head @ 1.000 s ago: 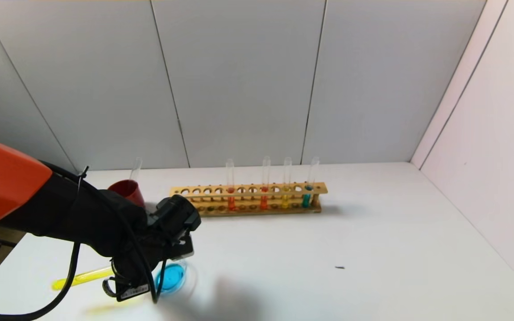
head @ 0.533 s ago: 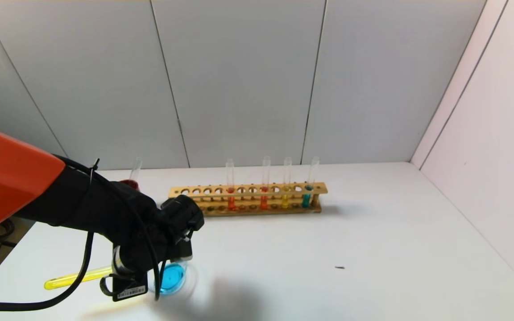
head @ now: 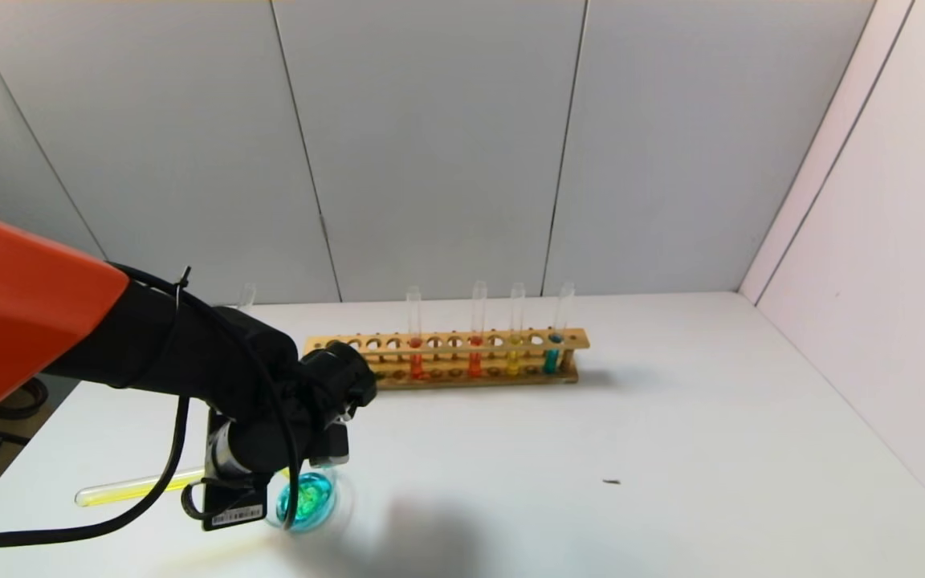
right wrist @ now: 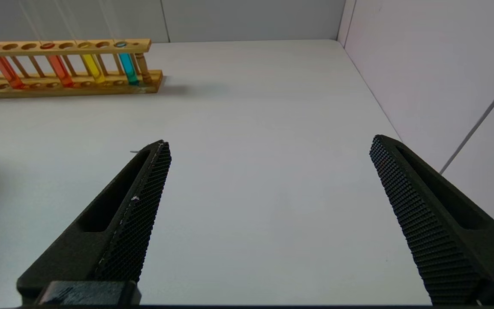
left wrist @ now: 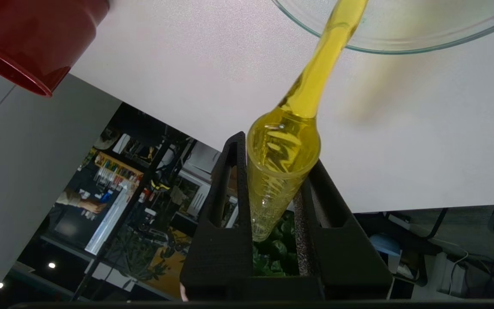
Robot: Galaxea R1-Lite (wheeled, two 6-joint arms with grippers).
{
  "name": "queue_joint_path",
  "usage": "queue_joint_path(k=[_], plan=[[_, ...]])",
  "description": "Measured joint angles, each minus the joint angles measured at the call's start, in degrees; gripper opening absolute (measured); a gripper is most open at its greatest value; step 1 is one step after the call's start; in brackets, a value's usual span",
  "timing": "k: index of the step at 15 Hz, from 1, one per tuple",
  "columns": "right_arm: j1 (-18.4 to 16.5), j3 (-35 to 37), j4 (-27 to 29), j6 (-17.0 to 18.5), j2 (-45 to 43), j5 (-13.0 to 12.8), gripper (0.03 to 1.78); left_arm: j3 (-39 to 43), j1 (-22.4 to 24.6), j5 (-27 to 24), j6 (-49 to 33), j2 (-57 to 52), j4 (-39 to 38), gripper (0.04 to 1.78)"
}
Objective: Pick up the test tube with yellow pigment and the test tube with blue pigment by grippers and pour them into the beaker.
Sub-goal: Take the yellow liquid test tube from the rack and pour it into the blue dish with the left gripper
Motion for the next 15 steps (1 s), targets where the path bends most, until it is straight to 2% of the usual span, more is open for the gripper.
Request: queue_joint_path(k=[5, 15], plan=[[0.0, 0.0, 0.02, 0.02, 0.0, 0.0, 1.7, -1.1, -0.05, 0.0, 0.09, 0.33, 1.67, 0.32], [0.0, 0.0, 0.02, 0.0, 0.0, -0.02, 1.7, -8.46, -1.1, 0.74, -0.34, 4.13, 10.93, 0.32]])
